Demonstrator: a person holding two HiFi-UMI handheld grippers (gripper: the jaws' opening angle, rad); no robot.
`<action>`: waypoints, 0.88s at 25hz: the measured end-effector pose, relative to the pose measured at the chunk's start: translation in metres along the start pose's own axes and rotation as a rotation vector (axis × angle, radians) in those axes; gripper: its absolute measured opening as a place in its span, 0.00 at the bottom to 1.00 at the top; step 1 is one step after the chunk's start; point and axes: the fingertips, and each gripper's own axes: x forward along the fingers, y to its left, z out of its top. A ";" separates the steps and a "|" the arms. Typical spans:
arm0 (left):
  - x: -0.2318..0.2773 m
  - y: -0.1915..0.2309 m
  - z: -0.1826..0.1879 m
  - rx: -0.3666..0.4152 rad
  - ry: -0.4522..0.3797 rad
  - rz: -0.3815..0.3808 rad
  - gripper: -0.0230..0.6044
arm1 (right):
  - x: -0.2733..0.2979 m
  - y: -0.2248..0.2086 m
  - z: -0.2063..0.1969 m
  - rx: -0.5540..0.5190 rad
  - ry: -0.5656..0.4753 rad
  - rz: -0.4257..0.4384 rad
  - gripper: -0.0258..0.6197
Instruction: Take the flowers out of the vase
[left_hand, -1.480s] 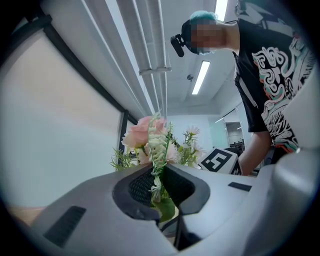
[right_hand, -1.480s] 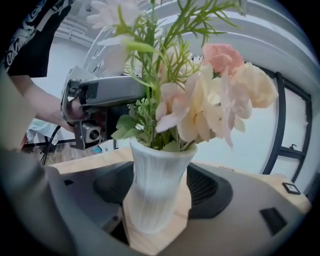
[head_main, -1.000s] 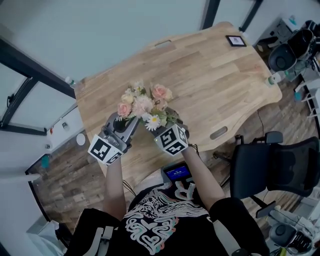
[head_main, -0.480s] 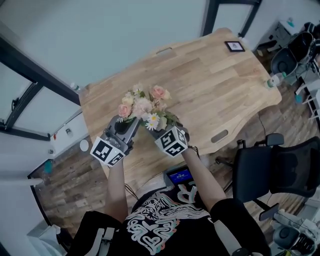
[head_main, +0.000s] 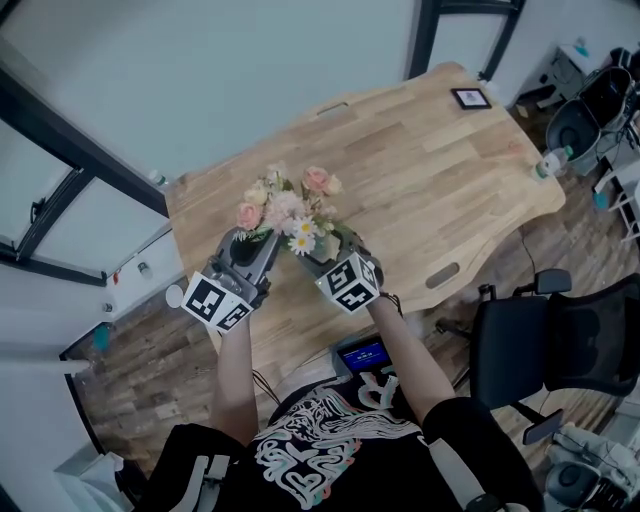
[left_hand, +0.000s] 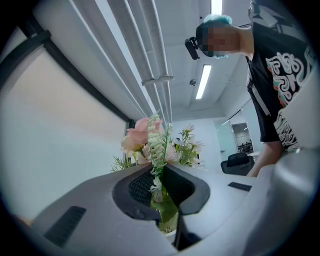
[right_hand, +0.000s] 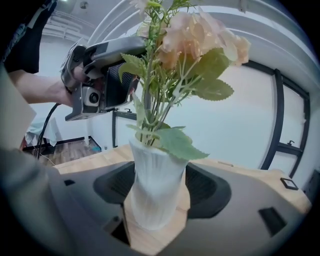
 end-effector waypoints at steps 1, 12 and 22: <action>0.000 0.001 0.003 -0.004 -0.007 0.007 0.11 | 0.000 0.000 0.000 0.002 0.000 -0.002 0.54; -0.008 0.018 0.034 -0.016 -0.069 0.061 0.11 | -0.001 -0.002 -0.004 0.014 0.013 -0.011 0.54; -0.008 0.014 0.068 0.032 -0.094 0.062 0.11 | -0.005 0.002 -0.003 0.003 0.016 -0.009 0.54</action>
